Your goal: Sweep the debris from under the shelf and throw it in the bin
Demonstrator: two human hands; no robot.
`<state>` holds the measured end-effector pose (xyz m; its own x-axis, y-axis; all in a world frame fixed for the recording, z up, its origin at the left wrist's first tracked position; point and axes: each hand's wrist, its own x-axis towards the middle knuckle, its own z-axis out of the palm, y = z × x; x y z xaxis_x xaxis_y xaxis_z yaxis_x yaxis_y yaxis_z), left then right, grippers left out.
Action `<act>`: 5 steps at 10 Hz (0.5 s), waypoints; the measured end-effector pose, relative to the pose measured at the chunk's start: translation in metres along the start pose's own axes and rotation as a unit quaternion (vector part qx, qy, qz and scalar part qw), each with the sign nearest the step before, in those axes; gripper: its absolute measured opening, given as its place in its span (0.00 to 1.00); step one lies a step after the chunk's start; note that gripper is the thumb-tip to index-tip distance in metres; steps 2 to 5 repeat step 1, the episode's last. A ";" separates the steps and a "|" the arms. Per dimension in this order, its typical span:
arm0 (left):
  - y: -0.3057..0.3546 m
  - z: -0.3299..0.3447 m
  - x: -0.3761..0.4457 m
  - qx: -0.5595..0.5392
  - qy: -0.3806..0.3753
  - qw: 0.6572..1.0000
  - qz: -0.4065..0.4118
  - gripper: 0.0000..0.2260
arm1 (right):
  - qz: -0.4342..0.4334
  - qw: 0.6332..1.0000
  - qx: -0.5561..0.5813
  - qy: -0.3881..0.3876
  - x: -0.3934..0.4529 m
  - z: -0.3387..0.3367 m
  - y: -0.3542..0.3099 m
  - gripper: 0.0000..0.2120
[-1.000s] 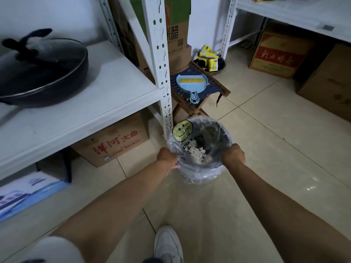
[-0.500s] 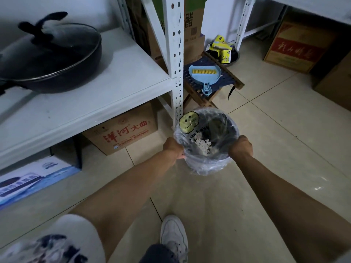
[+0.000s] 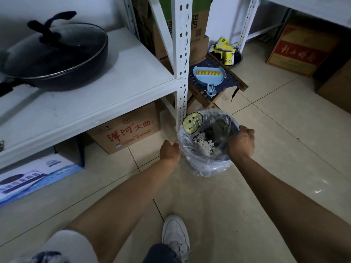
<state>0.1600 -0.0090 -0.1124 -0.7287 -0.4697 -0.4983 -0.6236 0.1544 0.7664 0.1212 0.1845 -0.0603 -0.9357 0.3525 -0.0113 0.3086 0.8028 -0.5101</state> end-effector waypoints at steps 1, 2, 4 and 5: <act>-0.010 -0.006 0.012 -0.022 0.008 1.000 0.017 0.13 | -0.038 0.999 0.018 0.014 -0.004 0.004 -0.015 0.19; -0.010 -0.006 0.012 -0.022 0.008 1.000 0.017 0.13 | -0.038 0.999 0.018 0.014 -0.004 0.004 -0.015 0.19; -0.010 -0.006 0.012 -0.022 0.008 1.000 0.017 0.13 | -0.038 0.999 0.018 0.014 -0.004 0.004 -0.015 0.19; -0.010 -0.006 0.012 -0.022 0.008 1.000 0.017 0.13 | -0.038 0.999 0.018 0.014 -0.004 0.004 -0.015 0.19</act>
